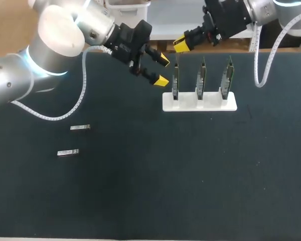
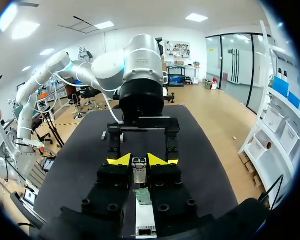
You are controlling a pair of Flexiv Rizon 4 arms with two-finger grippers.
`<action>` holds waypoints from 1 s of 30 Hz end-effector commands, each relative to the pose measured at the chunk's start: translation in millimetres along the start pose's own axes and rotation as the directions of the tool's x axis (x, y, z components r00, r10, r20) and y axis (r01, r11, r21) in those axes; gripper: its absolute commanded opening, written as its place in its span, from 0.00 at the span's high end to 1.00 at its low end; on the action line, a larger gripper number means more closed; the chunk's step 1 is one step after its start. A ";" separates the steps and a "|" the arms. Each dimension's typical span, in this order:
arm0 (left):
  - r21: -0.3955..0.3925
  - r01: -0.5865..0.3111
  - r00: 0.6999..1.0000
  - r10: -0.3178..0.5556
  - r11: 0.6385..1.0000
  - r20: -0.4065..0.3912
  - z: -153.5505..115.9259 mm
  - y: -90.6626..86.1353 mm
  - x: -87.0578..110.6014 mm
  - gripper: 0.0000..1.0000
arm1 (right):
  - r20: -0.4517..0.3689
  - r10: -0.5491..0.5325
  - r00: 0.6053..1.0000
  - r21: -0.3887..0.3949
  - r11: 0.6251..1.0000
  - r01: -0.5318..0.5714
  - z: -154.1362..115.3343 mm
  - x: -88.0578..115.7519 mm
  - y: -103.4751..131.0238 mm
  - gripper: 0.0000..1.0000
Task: Pick up the optical module with the left hand, and insert it into the network port with the right hand.
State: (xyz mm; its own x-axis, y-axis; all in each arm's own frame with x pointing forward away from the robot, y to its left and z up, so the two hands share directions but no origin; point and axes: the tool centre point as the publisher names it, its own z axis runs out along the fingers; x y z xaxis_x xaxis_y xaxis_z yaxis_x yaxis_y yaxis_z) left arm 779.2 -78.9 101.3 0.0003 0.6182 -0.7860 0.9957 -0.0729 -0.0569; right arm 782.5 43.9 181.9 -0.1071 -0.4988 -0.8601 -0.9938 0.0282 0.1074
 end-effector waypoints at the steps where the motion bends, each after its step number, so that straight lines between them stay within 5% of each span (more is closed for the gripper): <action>1: 0.004 0.003 1.000 -0.002 1.000 -0.006 -0.3 1.9 -1.1 0.00 | -0.004 0.010 1.000 -0.012 1.000 -0.010 4.2 1.9 -5.8 1.00; 30: 0.004 0.003 1.000 -0.002 1.000 -0.006 -0.3 1.9 -1.1 0.00 | -0.026 0.023 0.999 0.002 1.000 -0.023 10.9 10.3 -8.0 1.00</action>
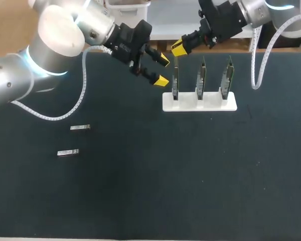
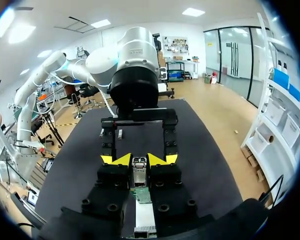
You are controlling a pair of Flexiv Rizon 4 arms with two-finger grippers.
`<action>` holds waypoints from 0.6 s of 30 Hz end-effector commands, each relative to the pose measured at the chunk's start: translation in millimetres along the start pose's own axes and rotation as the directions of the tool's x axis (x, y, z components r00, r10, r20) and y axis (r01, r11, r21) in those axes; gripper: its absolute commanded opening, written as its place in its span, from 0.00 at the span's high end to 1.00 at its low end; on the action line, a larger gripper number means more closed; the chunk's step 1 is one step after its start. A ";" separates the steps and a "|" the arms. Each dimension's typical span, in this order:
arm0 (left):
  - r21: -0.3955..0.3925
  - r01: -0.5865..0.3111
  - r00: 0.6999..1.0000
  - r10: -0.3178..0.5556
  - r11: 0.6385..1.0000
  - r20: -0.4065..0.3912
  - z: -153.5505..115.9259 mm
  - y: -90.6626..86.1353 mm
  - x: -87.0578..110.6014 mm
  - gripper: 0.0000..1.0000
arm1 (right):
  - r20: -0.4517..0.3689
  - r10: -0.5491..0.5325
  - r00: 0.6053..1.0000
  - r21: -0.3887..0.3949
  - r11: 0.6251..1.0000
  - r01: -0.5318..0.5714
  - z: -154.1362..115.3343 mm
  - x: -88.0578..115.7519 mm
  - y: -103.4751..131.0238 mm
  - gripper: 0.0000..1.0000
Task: Pick up the optical module with the left hand, and insert it into the network port with the right hand.
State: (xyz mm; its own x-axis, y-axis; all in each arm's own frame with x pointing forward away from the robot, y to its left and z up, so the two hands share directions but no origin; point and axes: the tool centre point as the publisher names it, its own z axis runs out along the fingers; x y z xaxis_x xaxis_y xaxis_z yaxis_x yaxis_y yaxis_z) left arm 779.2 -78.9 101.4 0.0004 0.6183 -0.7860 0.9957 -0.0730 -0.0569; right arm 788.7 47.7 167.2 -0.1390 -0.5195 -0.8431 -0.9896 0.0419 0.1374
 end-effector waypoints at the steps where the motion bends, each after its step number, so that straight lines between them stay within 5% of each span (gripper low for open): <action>1: 0.004 0.003 1.000 -0.003 1.000 -0.006 -0.3 1.8 -1.1 0.00 | -0.002 -0.015 1.000 0.008 1.000 0.015 0.2 -0.7 -0.3 1.00; 18: 0.004 0.003 1.000 -0.003 1.000 -0.006 -0.3 1.8 -1.1 0.00 | -0.008 -0.026 1.000 0.011 1.000 0.026 -0.9 -0.8 0.7 1.00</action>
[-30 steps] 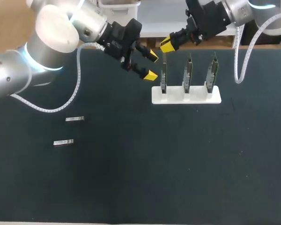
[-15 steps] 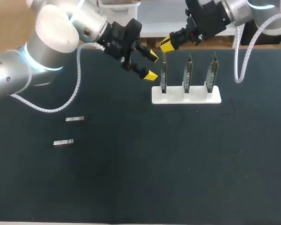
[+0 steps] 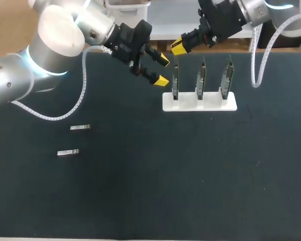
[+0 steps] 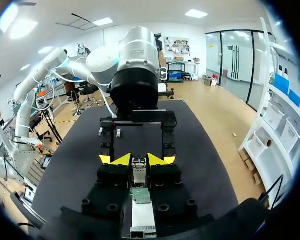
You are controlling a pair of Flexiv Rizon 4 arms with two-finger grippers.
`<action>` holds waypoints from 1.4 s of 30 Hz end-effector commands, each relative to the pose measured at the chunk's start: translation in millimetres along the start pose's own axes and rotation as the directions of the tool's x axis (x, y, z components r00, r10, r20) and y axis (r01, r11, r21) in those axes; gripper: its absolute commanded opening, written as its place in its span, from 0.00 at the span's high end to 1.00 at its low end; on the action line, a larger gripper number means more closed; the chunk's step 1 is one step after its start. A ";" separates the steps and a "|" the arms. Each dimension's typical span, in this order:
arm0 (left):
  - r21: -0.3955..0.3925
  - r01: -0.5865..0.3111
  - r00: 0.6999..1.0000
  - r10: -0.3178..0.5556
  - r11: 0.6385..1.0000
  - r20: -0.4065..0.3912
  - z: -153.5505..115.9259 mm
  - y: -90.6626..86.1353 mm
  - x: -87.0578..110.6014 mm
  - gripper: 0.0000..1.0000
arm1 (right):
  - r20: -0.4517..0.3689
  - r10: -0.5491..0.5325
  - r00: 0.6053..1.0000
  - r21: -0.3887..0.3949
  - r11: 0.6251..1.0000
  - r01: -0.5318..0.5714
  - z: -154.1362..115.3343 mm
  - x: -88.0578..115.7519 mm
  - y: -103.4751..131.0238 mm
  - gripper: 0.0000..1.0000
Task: Pick up the optical module with the left hand, and insert it into the network port with the right hand.
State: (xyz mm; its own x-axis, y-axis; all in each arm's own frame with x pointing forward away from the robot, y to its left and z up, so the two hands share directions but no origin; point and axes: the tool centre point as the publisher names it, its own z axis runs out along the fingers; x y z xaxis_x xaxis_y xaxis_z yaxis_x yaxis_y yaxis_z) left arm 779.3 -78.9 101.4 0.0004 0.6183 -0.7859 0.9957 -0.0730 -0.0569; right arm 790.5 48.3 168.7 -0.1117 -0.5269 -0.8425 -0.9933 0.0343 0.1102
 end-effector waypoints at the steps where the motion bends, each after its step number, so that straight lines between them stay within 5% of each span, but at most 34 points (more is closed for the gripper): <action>1: 0.004 0.003 1.000 -0.003 1.000 -0.006 -0.3 1.8 -1.1 0.00 | -0.001 0.002 1.000 0.004 1.000 -0.002 -0.8 1.3 2.6 1.00; 42: 0.004 0.003 1.000 -0.003 1.000 -0.006 -0.3 1.8 -1.1 0.00 | -0.004 0.005 1.000 0.003 1.000 -0.005 2.4 3.7 6.5 1.00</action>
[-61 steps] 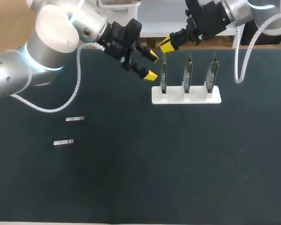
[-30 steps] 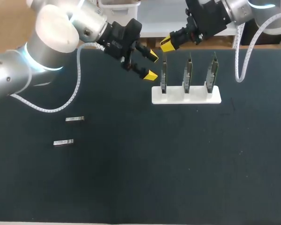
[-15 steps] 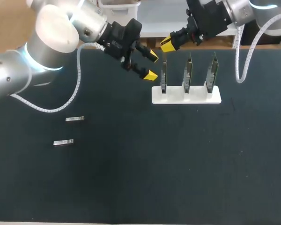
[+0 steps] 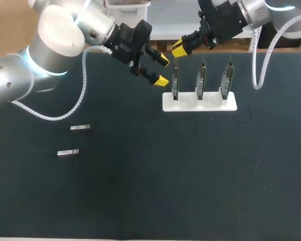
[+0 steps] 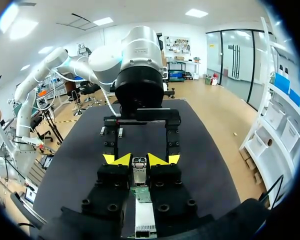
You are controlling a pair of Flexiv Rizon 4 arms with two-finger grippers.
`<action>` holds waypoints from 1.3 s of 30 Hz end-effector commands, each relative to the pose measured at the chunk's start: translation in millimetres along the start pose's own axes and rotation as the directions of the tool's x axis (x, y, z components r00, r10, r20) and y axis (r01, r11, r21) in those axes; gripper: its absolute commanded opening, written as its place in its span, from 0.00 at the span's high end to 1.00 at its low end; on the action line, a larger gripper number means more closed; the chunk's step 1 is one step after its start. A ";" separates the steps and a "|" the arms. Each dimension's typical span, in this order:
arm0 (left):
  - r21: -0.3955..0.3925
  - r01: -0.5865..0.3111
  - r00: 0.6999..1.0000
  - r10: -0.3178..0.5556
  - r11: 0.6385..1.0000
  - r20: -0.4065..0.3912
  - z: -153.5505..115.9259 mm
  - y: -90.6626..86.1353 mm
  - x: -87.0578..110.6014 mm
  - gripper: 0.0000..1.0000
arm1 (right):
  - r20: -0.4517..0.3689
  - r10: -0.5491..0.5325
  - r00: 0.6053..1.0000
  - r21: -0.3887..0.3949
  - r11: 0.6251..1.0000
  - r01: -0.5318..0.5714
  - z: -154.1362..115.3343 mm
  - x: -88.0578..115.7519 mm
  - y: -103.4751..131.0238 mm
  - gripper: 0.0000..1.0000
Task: Pick up the optical module with the left hand, and insert it into the network port with the right hand.
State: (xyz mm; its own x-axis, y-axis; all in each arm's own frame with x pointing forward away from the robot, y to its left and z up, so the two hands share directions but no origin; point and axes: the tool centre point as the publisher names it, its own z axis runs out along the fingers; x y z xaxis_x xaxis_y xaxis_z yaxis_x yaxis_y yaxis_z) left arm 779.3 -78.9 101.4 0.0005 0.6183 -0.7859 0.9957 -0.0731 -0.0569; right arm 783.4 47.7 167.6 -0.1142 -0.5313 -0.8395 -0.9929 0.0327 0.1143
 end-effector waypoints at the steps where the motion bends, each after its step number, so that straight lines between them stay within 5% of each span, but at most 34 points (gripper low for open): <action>1: 0.004 0.003 1.000 -0.003 1.000 -0.006 -0.3 1.8 -1.1 0.00 | 0.003 0.003 1.000 0.007 1.000 -0.003 1.9 1.4 -0.8 1.00; 39: 0.004 0.003 1.000 -0.003 1.000 -0.006 -0.3 1.8 -1.1 0.00 | 0.016 -0.014 1.000 0.030 0.999 0.013 -2.8 -1.3 0.7 1.00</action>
State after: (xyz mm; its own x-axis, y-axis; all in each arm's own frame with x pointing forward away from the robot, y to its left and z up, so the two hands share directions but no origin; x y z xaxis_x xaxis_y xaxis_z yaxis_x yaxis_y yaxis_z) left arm 779.3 -78.9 101.4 0.0005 0.6183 -0.7859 0.9957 -0.0731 -0.0569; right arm 786.6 46.7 169.7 -0.1022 -0.5186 -0.8489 -0.9947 0.0452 0.0921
